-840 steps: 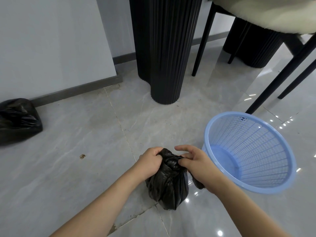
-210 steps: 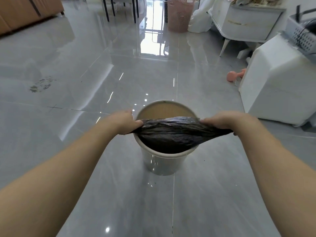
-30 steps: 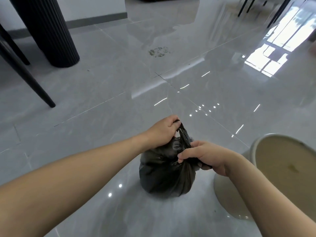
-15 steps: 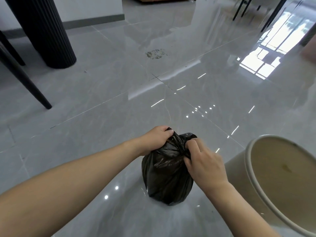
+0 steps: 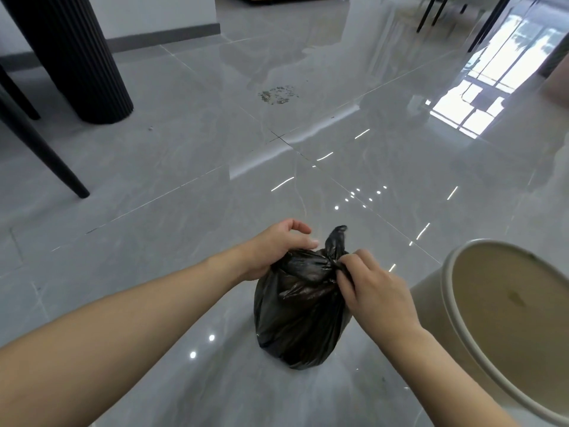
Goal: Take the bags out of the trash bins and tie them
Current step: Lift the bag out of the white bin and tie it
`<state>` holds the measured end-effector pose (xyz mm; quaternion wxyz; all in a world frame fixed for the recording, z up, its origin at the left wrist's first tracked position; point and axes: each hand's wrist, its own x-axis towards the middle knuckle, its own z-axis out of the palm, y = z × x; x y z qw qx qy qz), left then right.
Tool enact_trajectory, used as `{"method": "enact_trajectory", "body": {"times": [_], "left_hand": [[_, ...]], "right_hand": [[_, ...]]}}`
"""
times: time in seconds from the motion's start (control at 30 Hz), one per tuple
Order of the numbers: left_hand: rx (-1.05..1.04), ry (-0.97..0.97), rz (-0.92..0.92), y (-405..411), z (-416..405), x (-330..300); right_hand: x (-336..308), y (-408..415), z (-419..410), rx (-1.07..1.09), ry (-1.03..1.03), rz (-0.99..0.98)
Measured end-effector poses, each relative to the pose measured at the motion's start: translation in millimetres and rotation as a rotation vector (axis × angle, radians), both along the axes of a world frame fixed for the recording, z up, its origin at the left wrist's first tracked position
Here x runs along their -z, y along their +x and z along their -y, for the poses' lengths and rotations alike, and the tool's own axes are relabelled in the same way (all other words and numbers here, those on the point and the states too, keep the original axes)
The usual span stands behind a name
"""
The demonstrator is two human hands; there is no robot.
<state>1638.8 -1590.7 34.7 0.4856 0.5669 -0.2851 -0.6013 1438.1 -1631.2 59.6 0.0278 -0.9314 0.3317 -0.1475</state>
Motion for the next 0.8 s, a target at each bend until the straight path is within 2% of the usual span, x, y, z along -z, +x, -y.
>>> {"method": "enact_trajectory", "body": {"times": [0.07, 0.17, 0.3, 0.4, 0.5, 0.67, 0.73, 0.8], "left_hand": [[0.146, -0.022, 0.064, 5, -4, -1], [0.332, 0.015, 0.367, -1, -9, 1], [0.323, -0.085, 0.888, -13, -9, 5], [0.252, -0.116, 1.047, -15, -7, 5], [0.206, -0.124, 1.127, -13, -5, 5], [0.223, -0.116, 1.151, -11, -5, 11], [0.233, -0.123, 1.158, -13, -5, 13], [0.238, -0.118, 1.14, -14, -4, 13]], "right_hand": [[0, 1, 6, 0.113, 0.263, 0.06], [2, 1, 13, 0.229, 0.592, 0.24], [3, -3, 16, 0.324, 1.114, 0.491], [6, -6, 20, 0.348, 1.503, 0.66], [5, -7, 22, 0.38, 1.638, 0.602], [-4, -8, 25, 0.362, 1.696, 0.236], [-4, -8, 27, 0.339, 1.761, 0.23], [-3, -8, 29, 0.305, 1.868, 0.305]]}}
